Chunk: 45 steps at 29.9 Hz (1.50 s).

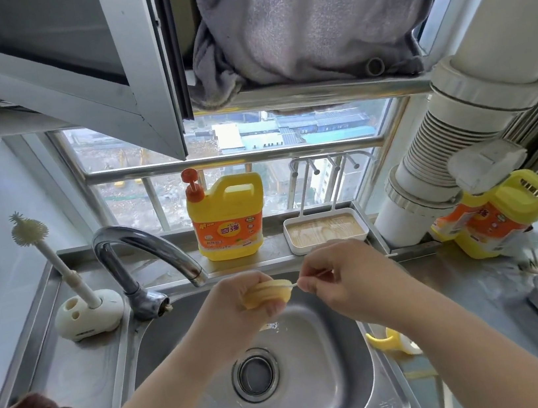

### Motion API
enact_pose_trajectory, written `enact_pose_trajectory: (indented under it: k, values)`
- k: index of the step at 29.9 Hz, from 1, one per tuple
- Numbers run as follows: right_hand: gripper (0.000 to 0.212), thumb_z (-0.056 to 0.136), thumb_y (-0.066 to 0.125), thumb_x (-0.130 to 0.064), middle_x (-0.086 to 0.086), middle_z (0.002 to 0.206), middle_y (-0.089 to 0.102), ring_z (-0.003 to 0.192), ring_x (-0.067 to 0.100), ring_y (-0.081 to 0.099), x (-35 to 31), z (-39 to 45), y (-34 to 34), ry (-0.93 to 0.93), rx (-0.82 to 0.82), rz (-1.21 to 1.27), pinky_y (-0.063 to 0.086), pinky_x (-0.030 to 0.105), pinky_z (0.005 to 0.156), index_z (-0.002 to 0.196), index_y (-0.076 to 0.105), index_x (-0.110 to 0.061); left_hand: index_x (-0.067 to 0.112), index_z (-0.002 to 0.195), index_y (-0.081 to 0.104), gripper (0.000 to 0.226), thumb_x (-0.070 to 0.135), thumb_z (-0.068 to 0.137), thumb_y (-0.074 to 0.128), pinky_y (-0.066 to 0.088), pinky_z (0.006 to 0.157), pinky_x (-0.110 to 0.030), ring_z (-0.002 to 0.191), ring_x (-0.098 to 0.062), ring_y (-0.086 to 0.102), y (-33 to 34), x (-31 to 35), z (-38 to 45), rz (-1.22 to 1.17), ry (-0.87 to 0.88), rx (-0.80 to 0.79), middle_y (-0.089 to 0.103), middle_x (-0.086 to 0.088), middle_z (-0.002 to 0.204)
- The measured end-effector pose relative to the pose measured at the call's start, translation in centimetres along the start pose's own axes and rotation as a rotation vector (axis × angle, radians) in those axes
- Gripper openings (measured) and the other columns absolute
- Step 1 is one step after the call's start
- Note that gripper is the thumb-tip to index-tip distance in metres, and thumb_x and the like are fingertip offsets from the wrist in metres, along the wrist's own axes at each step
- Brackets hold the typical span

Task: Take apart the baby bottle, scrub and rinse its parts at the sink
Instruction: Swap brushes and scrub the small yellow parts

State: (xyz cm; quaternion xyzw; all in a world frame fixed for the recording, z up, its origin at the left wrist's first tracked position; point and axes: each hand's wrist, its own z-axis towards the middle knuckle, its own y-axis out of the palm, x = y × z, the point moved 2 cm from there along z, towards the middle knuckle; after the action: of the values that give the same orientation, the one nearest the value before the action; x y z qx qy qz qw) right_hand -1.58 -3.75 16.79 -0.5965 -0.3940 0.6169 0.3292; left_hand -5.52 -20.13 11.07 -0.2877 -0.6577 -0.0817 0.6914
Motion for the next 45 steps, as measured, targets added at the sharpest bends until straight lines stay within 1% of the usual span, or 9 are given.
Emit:
enact_pose_trajectory:
  k: [4,6,9,12,17,21,32,37,45]
  values:
    - [0.014,0.085,0.062,-0.029,-0.009,0.071,0.062,0.072,0.005,0.054,1.3,-0.2,0.1,0.102,-0.025,0.108,0.046,0.027,0.070,0.073,0.066,-0.026,0.025,0.070,0.068,0.022,0.005,0.078,0.073,0.039,0.056,-0.015,0.056,-0.003,0.048,-0.1,0.2,0.1,-0.082,0.004,0.010,0.059,0.011,0.060]
    - [0.017,0.085,0.064,-0.026,-0.009,0.067,0.060,0.066,0.002,0.052,1.6,-0.4,0.1,0.138,-0.038,0.186,0.042,0.017,0.065,0.069,0.064,-0.029,0.028,0.069,0.068,0.025,0.004,0.076,0.076,0.040,0.055,-0.015,0.057,-0.004,0.050,-0.2,0.2,0.1,-0.194,-0.010,0.023,0.060,0.009,0.061]
    - [0.013,0.085,0.064,-0.023,-0.002,0.071,0.064,0.064,0.000,0.050,1.5,-0.6,0.0,0.149,-0.005,0.262,0.038,0.009,0.061,0.073,0.068,-0.022,0.025,0.071,0.066,0.017,0.012,0.069,0.077,0.042,0.062,-0.017,0.065,-0.006,0.053,-0.2,0.2,0.2,-0.250,-0.008,0.003,0.062,0.010,0.071]
    - [0.011,0.085,0.064,-0.023,-0.004,0.068,0.063,0.063,-0.001,0.049,1.0,-0.6,0.1,0.134,0.008,0.303,0.039,0.010,0.061,0.075,0.069,-0.021,0.023,0.070,0.064,0.018,0.013,0.068,0.079,0.045,0.067,-0.023,0.071,-0.007,0.055,-0.1,0.2,0.4,-0.158,-0.025,-0.012,0.063,0.006,0.078]
    - [0.011,0.085,0.062,-0.031,-0.010,0.070,0.058,0.070,0.004,0.049,-0.3,-0.1,1.0,0.056,0.025,0.092,0.044,0.028,0.070,0.078,0.068,-0.024,0.023,0.063,0.049,0.031,0.013,0.071,0.078,0.038,0.053,-0.017,0.054,-0.004,0.044,1.0,0.4,0.4,0.106,0.019,0.065,0.050,0.011,0.057]
    - [0.013,0.086,0.061,-0.029,-0.007,0.078,0.064,0.079,0.008,0.055,1.1,-0.2,-0.2,0.072,0.007,0.086,0.048,0.035,0.075,0.081,0.069,-0.021,0.027,0.061,0.051,0.035,0.006,0.071,0.078,0.033,0.051,-0.012,0.052,-0.002,0.039,0.2,0.1,0.4,0.022,0.026,0.065,0.049,0.014,0.054]
    - [0.010,0.085,0.065,-0.022,-0.005,0.073,0.061,0.077,0.007,0.052,1.0,0.1,-0.6,-0.025,0.001,0.190,0.043,0.025,0.071,0.079,0.071,-0.017,0.034,0.063,0.056,0.023,0.032,0.055,0.077,0.036,0.054,-0.017,0.058,-0.006,0.044,0.0,0.5,0.5,-0.178,-0.017,-0.039,0.052,0.010,0.060]
    - [0.012,0.086,0.062,-0.029,-0.014,0.069,0.055,0.074,0.001,0.047,0.2,0.3,0.0,-0.052,0.009,0.105,0.039,0.022,0.070,0.078,0.069,-0.024,0.026,0.085,0.068,0.030,0.007,0.066,0.082,0.047,0.057,-0.017,0.062,0.000,0.059,0.2,1.1,0.2,-0.109,-0.121,-0.030,0.068,0.010,0.072]
    - [0.013,0.086,0.060,-0.034,-0.012,0.071,0.054,0.076,0.005,0.047,0.0,0.0,-0.1,-0.028,-0.004,-0.003,0.044,0.029,0.071,0.080,0.068,-0.025,0.017,0.074,0.072,0.015,0.009,0.067,0.082,0.043,0.057,-0.012,0.059,-0.001,0.055,0.2,1.6,0.3,-0.017,-0.085,0.016,0.066,0.006,0.065]
